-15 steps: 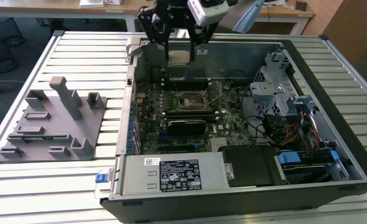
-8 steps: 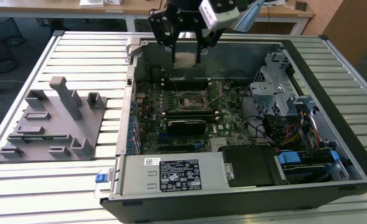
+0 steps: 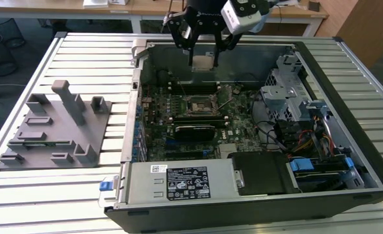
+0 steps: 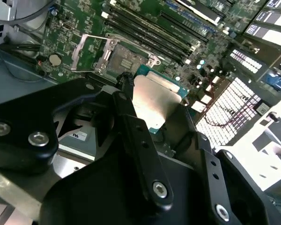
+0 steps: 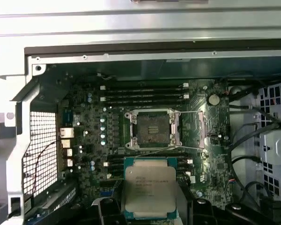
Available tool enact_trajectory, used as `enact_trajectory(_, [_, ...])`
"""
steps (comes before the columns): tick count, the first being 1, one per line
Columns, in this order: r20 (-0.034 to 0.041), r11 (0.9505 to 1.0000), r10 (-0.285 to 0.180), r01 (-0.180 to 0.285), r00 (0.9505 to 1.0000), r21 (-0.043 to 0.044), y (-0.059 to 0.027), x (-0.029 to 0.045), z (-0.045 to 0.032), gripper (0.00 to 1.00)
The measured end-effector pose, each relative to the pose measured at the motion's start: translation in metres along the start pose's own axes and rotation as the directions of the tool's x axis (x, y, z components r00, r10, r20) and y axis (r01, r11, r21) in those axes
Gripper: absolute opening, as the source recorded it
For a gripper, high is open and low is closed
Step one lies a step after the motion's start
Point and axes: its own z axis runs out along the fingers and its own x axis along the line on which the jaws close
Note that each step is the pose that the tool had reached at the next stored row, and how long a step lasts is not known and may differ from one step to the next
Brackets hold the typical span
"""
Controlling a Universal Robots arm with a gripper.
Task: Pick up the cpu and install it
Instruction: 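Pick up the cpu and move it towards the insertion slot, then place the cpu into insertion slot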
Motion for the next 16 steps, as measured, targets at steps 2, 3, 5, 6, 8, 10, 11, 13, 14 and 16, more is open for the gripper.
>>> enact_trajectory(2, [0.0,1.0,0.0,0.0,1.0,0.0,0.0,-0.0017,0.0004,0.53])
enact_trajectory(3, [-0.0001,1.0,0.0,0.0,1.0,0.0002,0.0002,-0.0037,0.0005,0.53])
enact_trajectory(5, [-0.0001,1.0,0.0,0.0,1.0,0.0001,0.0003,-0.0065,0.001,0.53])
enact_trajectory(6, [-0.0001,1.0,0.0,0.0,1.0,0.0,0.0003,-0.0078,0.0012,0.53])
enact_trajectory(8, [-0.0001,1.0,0.0,0.0,1.0,0.0002,0.0005,-0.011,0.0014,0.53])
enact_trajectory(10, [-0.0001,1.0,0.0,0.0,1.0,0.0002,0.0007,-0.0148,0.0017,0.53])
enact_trajectory(11, [-0.0002,1.0,-0.001,0.001,1.0,0.0002,0.0007,-0.0166,0.0017,0.53])
enact_trajectory(13, [-0.0001,1.0,-0.001,0.001,1.0,0.0001,0.0009,-0.0195,0.0019,0.53])
enact_trajectory(14, [-0.0001,1.0,-0.001,0.001,1.0,0.0001,0.0011,-0.0213,0.002,0.53])
enact_trajectory(16, [-0.0002,1.0,-0.002,0.002,1.0,0.0003,0.0012,-0.0252,0.0021,0.53])
